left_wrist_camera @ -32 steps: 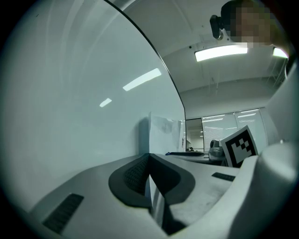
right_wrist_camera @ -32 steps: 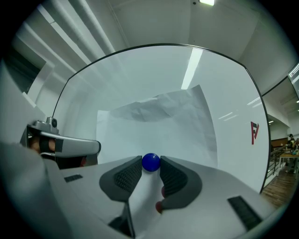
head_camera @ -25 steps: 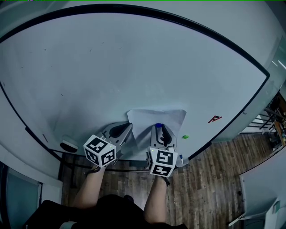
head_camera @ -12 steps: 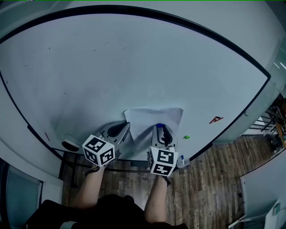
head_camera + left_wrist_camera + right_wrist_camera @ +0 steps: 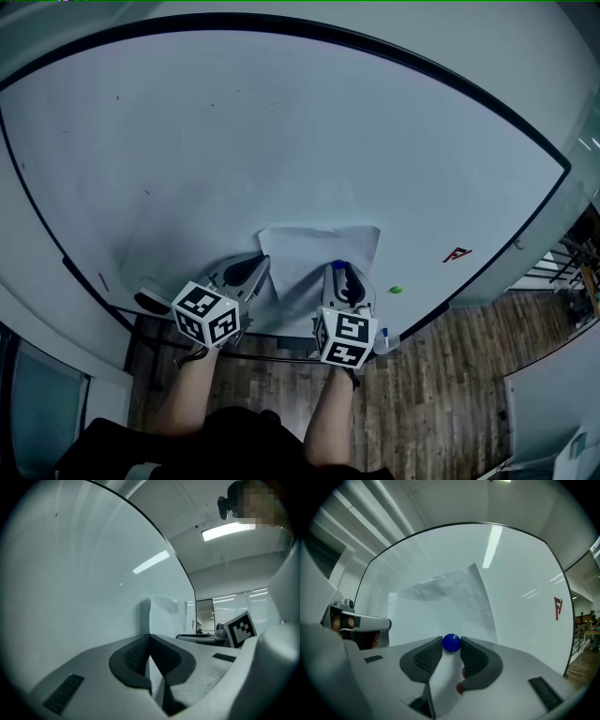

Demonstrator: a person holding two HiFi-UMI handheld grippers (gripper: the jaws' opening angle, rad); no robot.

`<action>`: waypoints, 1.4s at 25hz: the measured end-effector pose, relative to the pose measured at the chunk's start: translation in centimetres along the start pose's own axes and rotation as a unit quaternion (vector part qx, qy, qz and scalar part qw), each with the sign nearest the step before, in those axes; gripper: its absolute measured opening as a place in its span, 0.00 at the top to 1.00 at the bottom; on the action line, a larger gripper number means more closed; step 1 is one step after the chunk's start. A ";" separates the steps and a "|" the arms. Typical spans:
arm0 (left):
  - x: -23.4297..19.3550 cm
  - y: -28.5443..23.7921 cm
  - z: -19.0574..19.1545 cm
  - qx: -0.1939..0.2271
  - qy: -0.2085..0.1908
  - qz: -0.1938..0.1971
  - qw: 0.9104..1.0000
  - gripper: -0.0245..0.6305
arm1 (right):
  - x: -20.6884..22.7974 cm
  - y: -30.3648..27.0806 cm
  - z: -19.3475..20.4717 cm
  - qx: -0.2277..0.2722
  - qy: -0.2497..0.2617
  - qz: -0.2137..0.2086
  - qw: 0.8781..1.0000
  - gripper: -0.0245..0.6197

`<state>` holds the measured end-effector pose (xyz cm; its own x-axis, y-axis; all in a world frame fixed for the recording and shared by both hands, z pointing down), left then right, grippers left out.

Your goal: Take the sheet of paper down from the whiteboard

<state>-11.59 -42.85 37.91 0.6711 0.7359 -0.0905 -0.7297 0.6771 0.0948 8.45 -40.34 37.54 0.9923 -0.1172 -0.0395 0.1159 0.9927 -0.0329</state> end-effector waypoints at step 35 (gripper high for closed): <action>-1.1 2.2 -0.8 0.014 -0.001 -0.045 0.999 0.93 | 0.8 0.1 -0.1 -0.004 -0.016 0.008 1.000 0.76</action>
<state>-14.03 -42.17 37.39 0.7343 0.6716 -0.0987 -0.6621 0.7407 0.1141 9.22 -40.34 37.43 0.9950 -0.0995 -0.0088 0.0991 0.9943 -0.0406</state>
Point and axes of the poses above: the fingertips, and each gripper's own axes: y backward along the fingers, x to its right, z out of its underside, the point moved 7 cm from there along y, backward along the fingers, and after that the axes turned 3 degrees about -y, right-handed, at the moved point
